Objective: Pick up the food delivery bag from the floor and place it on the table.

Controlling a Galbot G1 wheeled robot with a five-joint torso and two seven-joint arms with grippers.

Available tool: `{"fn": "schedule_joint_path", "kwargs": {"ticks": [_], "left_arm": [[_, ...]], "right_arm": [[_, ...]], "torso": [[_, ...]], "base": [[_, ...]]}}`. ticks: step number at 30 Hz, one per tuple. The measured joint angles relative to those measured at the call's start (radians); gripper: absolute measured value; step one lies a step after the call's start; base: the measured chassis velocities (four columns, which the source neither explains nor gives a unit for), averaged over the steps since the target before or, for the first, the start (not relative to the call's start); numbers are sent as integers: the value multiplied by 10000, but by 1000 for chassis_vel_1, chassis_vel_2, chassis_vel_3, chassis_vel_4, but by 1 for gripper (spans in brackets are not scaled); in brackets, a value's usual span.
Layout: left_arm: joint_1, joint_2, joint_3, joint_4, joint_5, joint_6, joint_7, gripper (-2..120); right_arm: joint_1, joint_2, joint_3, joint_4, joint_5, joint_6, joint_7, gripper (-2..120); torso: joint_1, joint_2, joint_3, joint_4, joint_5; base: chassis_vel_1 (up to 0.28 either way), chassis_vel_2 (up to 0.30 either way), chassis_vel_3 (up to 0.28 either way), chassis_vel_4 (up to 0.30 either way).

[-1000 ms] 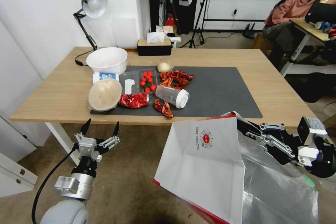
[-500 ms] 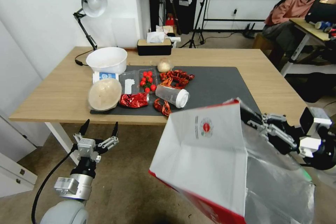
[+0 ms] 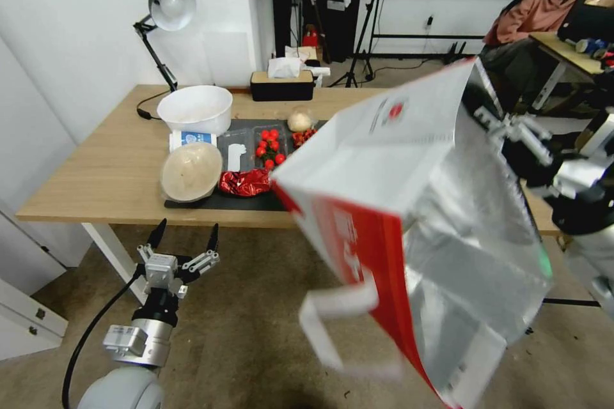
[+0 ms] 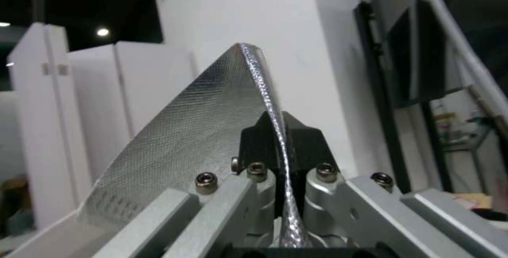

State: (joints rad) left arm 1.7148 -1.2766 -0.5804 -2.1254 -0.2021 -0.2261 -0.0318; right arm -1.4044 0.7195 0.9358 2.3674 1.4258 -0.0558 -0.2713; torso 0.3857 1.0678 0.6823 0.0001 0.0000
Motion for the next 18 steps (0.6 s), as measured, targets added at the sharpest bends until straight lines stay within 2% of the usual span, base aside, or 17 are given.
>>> {"fn": "schedule_joint_path", "kwargs": {"ticks": [11,18], "left_arm": [[42,-67,17,-3,144,-9,7,100],[106,-174,102,-35,335,-26,24,100]], "right_arm": [[1539,-131,-576,-496,238,202,2241,0],[2620,-29,-1123,-1298,250,295,3598,0]], "torso": [[-6,-10,-6,0,0],[-8,-15,-10,-3,0]], "base": [[0,0,0,0],[0,0,0,0]]}}
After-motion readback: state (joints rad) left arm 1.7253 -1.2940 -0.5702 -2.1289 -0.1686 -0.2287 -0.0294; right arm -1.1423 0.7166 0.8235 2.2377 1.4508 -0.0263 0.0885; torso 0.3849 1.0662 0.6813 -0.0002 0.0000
